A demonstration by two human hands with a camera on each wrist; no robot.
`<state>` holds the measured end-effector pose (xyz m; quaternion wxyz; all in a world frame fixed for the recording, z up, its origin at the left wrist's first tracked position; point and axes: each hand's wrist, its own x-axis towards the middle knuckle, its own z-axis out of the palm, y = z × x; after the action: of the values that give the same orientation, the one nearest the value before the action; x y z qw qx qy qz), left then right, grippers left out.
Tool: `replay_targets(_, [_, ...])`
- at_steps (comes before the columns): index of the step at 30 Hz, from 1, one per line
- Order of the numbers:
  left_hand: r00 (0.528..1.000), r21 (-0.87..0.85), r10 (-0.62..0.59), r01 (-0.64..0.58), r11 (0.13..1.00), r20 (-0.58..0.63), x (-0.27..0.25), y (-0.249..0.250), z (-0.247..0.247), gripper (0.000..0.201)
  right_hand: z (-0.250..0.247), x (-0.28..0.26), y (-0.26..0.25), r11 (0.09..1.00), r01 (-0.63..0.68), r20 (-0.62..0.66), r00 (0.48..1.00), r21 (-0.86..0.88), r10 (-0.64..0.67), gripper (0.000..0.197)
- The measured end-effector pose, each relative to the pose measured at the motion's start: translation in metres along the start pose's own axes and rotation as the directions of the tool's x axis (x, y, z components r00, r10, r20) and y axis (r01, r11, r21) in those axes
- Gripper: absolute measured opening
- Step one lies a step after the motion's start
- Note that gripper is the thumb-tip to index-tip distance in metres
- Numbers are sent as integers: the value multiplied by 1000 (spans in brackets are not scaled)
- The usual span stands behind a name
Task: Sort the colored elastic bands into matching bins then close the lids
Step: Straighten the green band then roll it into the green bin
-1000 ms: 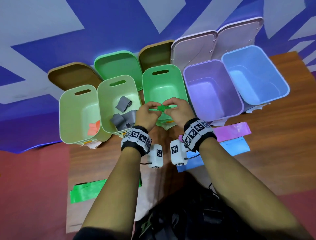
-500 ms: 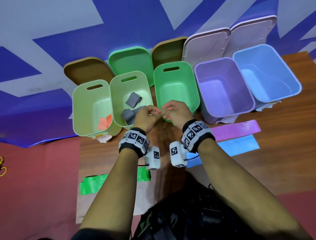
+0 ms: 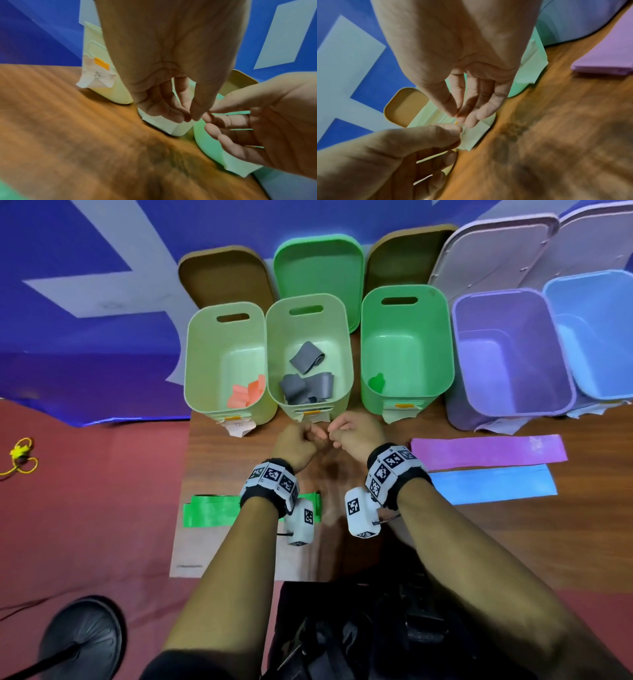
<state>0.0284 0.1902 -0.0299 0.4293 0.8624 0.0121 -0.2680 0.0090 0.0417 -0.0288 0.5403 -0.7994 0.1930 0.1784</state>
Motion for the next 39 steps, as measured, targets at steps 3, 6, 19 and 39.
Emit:
replay_targets(3, [999, 103, -42, 40, 994, 22, -11, -20, 1, 18, 16, -6, 11, 999, -41, 53, 998, -29, 43, 20])
replay_targets(6, [994, 118, -91, 84, 989, 60, -18, -40, 8, 15, 29, -10, 23, 996, -72, 129, 989, -46, 78, 24])
replay_targets(19, [971, 211, -199, 168, 963, 136, -33, -91, 32, 23, 70, -13, 80, 971, -164, 230, 952, -175, 203, 24])
replay_targets(39, [996, -41, -86, 87, 995, 28, -17, -61, 13, 20, 57, -16, 54, 974, -156, 140, 974, -164, 179, 20])
